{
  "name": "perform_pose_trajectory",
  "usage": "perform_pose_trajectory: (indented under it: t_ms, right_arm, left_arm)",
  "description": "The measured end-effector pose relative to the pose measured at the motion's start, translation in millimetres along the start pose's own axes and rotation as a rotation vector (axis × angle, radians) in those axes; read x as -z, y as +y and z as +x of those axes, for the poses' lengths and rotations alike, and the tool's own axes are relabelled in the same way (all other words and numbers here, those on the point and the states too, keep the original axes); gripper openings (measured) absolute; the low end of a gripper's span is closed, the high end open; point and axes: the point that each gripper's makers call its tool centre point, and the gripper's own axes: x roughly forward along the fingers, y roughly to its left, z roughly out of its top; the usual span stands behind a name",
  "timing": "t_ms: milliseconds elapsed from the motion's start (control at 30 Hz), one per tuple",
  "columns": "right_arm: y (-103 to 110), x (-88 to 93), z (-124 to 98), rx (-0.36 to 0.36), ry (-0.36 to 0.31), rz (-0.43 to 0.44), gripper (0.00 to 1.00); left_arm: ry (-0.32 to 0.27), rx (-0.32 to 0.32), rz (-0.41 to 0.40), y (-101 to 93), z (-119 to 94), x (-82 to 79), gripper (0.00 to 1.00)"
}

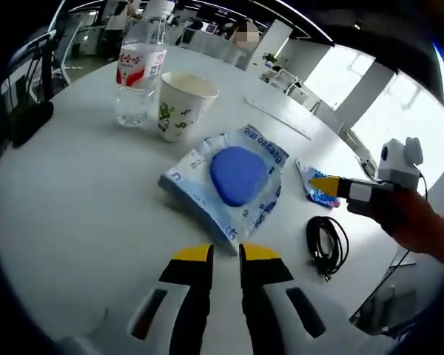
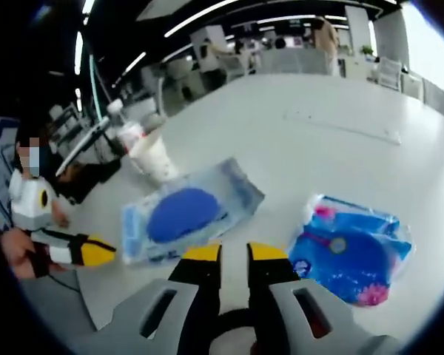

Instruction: Arrange the tabletop items into an orderly group along one side of the table until the central work area is clear of visible clutter.

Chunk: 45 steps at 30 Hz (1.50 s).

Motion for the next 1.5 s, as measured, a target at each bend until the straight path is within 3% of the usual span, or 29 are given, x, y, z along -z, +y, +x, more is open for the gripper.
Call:
perform_pose_trajectory:
  t_ms: [533,700,967,1033,1200,1400,1500]
  right_arm:
    - [-12.8,-21.5,27.9,0.011,0.04,-0.032,0.15]
    - [-22.0,-30.1,37.1,0.006,0.032,-0.002,0.16]
    - [-17.4,-33.7,51.5,-0.007,0.056,-0.024,0.18]
    - [-17.5,-31.9,54.3,0.006,0.081,-0.092,0.17]
    - [-13.6,-24.6,58.2,0.016,0.121,-0.132,0.1]
    - [-4.9,-22.9,50.5,-0.027,0.106,-0.16,0.0]
    - [-3.8,-19.5,45.6,-0.025,0.108,-0.178,0.0]
  left_arm:
    - [0.008,0.007,-0.046,-5.8,10.2,0.2,0.11]
    - [0.01,0.01,-0.048,-8.0,11.2,-1.2,0.11]
    - [0.02,0.0,-0.045,-4.7,13.2,0.5,0.09]
    - [0.03,-0.005,-0.047,-1.9,14.1,3.1,0.09]
    - [0.034,-0.011,-0.047,1.2,14.4,4.0,0.05]
    - [0.043,0.002,-0.053,0.7,16.4,4.3,0.0]
    - [0.04,0.009,-0.054,0.7,16.4,4.1,0.0]
